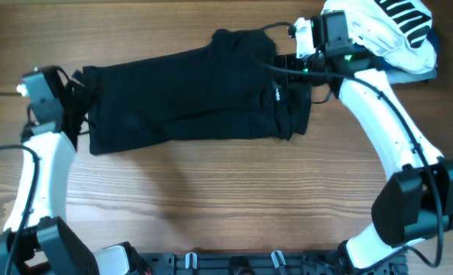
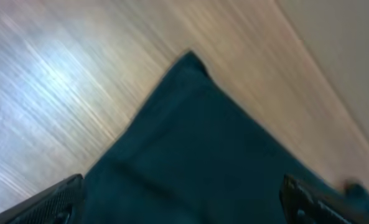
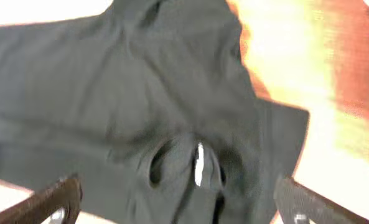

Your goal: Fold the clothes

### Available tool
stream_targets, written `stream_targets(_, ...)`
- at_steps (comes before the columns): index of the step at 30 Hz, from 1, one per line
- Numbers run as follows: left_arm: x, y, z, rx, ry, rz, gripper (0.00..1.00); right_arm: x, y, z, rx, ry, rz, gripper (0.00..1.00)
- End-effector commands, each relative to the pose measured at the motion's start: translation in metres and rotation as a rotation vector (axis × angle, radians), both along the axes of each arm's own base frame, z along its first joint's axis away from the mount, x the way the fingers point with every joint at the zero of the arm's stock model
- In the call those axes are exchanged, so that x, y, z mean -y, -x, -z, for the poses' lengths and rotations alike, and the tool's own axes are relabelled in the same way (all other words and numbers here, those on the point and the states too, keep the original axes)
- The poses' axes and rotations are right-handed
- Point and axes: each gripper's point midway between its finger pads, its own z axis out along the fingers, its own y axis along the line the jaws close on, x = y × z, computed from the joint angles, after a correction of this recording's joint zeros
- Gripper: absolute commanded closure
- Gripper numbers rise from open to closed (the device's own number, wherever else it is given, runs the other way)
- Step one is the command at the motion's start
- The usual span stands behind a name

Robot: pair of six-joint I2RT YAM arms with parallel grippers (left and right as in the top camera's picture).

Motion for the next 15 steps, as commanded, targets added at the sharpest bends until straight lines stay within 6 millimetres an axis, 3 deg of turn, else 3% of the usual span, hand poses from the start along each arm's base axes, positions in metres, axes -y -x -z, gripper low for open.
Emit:
stream_targets(1,0.023,-0.031,-0.066,0.051,-0.093,0.246,0.01,0.001,-0.017,-0.052,0.128,0.032,-0.059,0.00)
stream_targets(4,0.019,-0.060,-0.074,-0.011,-0.145,0.299,0.00,0.000,-0.021,-0.061,0.155,0.031,-0.064,0.00)
stream_targets(6,0.012,-0.079,-0.062,-0.049,-0.140,0.291,0.01,0.000,-0.019,-0.056,0.135,0.034,-0.065,0.00)
stream_targets(10,0.005,-0.122,-0.012,-0.120,-0.173,0.389,0.00,0.001,-0.011,-0.049,0.091,0.044,-0.069,0.01)
stream_targets(15,0.000,-0.148,0.041,-0.149,-0.223,0.477,0.01,-0.008,-0.005,-0.047,0.075,0.044,-0.092,0.01)
